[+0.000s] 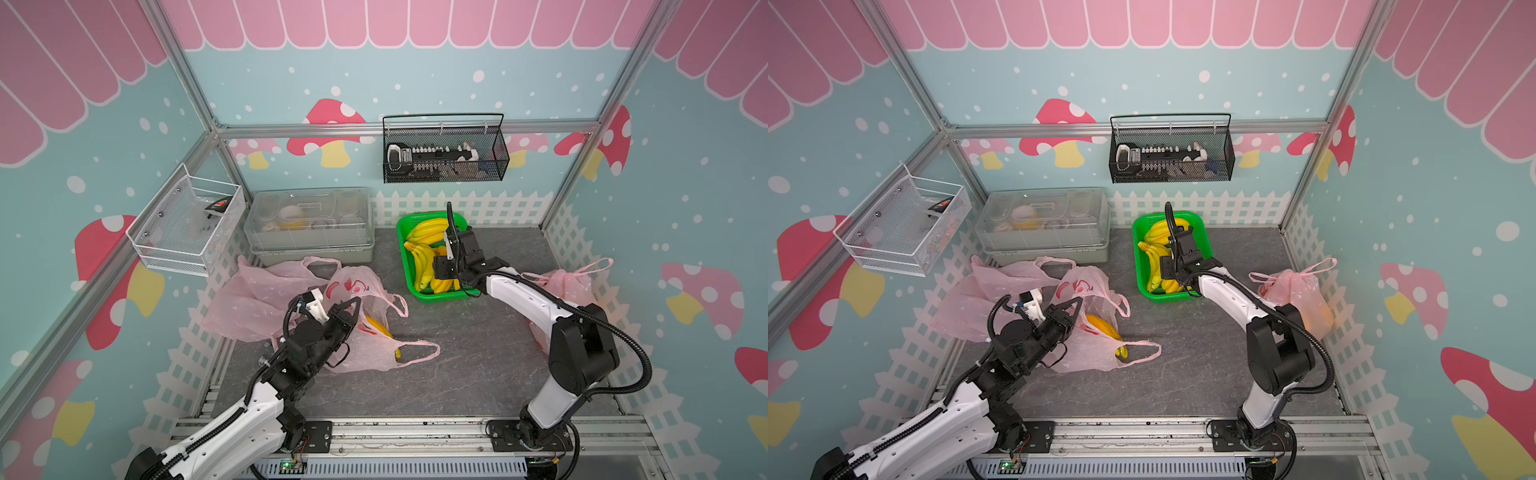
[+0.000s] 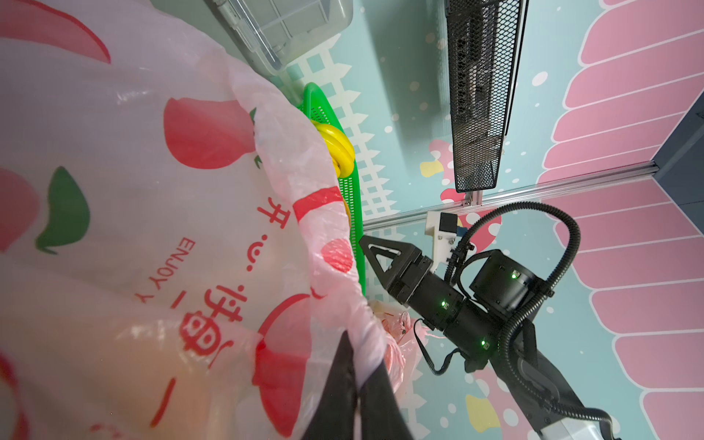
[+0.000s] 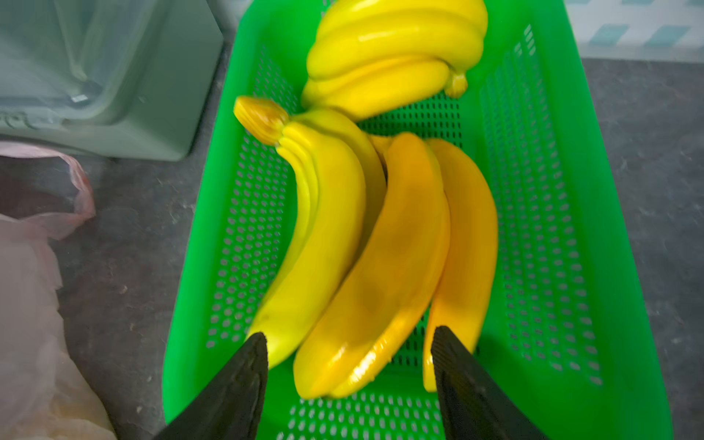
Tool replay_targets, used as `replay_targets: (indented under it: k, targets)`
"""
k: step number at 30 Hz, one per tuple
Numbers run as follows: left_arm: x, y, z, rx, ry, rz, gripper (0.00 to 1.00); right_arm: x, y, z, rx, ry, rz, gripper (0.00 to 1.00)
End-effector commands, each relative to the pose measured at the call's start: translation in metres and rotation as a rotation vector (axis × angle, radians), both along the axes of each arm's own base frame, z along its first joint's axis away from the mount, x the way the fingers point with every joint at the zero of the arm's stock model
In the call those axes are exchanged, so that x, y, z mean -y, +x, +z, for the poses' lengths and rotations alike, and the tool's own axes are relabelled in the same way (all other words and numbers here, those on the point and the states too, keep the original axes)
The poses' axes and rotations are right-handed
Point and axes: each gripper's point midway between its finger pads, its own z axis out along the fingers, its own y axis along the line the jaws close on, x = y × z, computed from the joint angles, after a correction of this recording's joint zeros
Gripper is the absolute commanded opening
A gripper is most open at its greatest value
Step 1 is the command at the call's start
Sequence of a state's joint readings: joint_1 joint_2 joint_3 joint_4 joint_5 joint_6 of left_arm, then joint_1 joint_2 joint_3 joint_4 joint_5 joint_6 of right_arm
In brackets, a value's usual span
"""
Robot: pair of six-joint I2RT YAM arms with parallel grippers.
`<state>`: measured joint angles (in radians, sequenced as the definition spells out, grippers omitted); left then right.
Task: Place the banana into a plastic bag & tie a knot
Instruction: Place the banana into the plastic bag, then pick up the banana from the basket.
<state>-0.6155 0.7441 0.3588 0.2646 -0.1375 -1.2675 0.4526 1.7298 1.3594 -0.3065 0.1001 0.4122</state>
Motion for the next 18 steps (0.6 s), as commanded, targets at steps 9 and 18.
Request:
replay_targets:
  k: [9, 18]
  targets:
    - [-0.005, -0.001, -0.008, -0.01, 0.024, 0.011, 0.0, -0.026, 0.057, -0.044, -0.064, -0.122, 0.085, 0.68]
    - [-0.007, -0.001, -0.01, -0.012, 0.031, 0.02, 0.0, -0.024, 0.06, -0.091, -0.179, -0.179, 0.092, 0.69]
